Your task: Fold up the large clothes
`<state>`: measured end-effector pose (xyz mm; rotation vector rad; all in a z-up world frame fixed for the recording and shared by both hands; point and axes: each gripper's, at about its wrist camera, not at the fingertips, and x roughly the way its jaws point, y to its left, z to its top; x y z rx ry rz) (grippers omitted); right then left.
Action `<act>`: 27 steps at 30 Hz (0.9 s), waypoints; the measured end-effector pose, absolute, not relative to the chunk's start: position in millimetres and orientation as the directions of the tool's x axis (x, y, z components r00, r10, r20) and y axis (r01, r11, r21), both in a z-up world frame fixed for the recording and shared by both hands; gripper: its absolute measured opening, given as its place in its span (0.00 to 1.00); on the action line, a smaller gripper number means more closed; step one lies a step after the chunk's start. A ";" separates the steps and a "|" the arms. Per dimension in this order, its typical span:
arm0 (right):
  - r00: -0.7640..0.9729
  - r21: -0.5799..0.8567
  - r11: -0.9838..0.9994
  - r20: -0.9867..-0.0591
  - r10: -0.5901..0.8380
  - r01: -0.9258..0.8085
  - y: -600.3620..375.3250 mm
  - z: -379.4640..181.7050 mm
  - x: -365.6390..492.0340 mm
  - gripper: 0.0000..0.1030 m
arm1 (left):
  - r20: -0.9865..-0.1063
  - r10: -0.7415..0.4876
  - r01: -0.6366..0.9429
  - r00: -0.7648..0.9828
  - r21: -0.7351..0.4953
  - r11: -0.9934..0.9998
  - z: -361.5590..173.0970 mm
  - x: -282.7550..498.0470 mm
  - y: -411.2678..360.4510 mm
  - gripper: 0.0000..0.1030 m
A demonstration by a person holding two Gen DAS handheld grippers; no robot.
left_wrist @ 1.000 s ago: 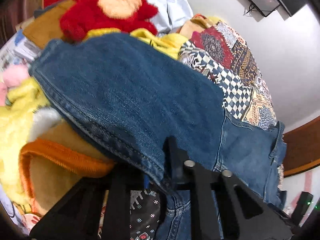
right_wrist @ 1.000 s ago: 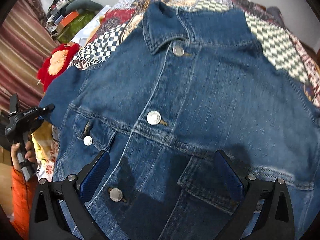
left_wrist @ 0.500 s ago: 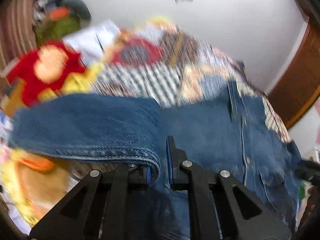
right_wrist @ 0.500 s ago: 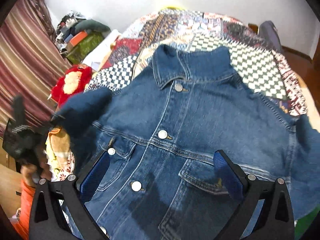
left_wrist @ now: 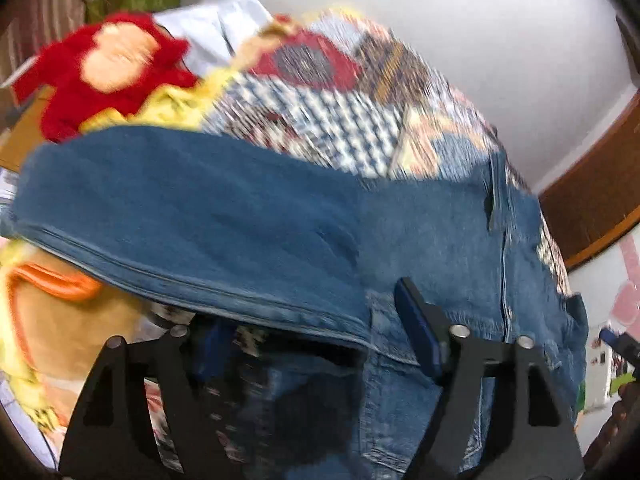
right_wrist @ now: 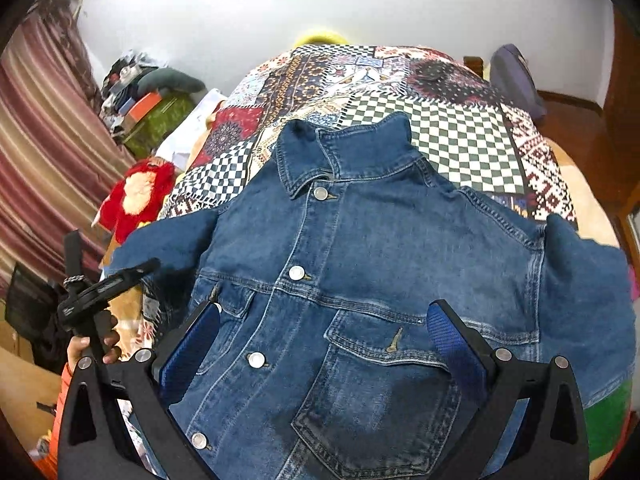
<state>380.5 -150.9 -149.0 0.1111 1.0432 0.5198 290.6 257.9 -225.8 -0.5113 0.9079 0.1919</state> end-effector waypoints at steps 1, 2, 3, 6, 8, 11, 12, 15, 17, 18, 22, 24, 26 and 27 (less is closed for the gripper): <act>0.393 0.334 0.873 -0.794 0.464 -0.355 -150.9 -150.7 380.5 1.00 | -0.793 -0.044 -0.381 0.607 -0.340 0.860 -224.1 289.4 264.5 0.74; 0.390 0.339 0.871 -0.794 0.467 -0.355 -149.9 -151.6 380.6 1.00 | -0.796 -0.037 -0.402 0.604 -0.345 0.848 -223.6 288.6 275.2 0.74; 0.388 0.338 0.870 -0.794 0.468 -0.357 -148.6 -152.3 380.7 1.00 | -0.797 -0.040 -0.424 0.603 -0.363 0.830 -224.8 288.4 287.2 0.74; 0.386 0.327 0.869 -0.796 0.465 -0.372 -143.0 -153.3 380.0 1.00 | -0.783 -0.079 -0.463 0.617 -0.442 0.768 -233.7 289.2 318.4 0.74; 0.393 0.313 0.870 -0.797 0.458 -0.380 -141.6 -152.9 379.1 1.00 | -0.798 -0.059 -0.516 0.600 -0.442 0.734 -243.2 291.6 337.5 0.67; 0.402 0.310 0.872 -0.794 0.457 -0.380 -144.5 -151.5 379.4 1.00 | -0.810 -0.012 -0.549 0.586 -0.407 0.730 -247.7 293.4 351.0 0.25; 0.405 0.308 0.874 -0.794 0.454 -0.377 -146.3 -151.2 379.4 1.00 | -0.814 0.028 -0.548 0.580 -0.364 0.753 -243.6 295.1 349.1 0.18; 0.412 0.309 0.880 -0.794 0.448 -0.362 -154.5 -150.9 382.2 1.00 | -0.805 0.137 -0.514 0.578 -0.228 0.827 -221.7 298.8 328.3 0.11; 0.416 0.313 0.883 -0.793 0.445 -0.350 -159.3 -150.5 383.0 1.00 | -0.777 0.183 -0.468 0.602 -0.157 0.870 -202.5 301.9 307.5 0.10; 0.417 0.317 0.884 -0.792 0.446 -0.342 -162.6 -150.2 383.4 1.00 | -0.752 0.193 -0.434 0.630 -0.135 0.891 -190.1 303.9 295.4 0.10; 0.425 0.341 0.884 -0.782 0.456 -0.321 -173.4 -145.1 384.5 1.00 | -0.686 0.186 -0.352 0.703 -0.108 0.930 -154.2 316.2 254.9 0.10; 0.433 0.351 0.881 -0.773 0.464 -0.318 -178.3 -140.4 382.7 1.00 | -0.675 0.120 -0.286 0.728 -0.141 0.948 -144.5 326.3 232.2 0.10; 0.447 0.350 0.880 -0.764 0.466 -0.320 -184.0 -134.7 379.0 1.00 | -0.685 0.059 -0.222 0.726 -0.153 0.963 -143.8 337.5 203.5 0.10; 0.453 0.347 0.881 -0.761 0.464 -0.321 -186.2 -132.7 377.3 1.00 | -0.694 0.025 -0.188 0.720 -0.160 0.969 -147.5 342.8 188.3 0.10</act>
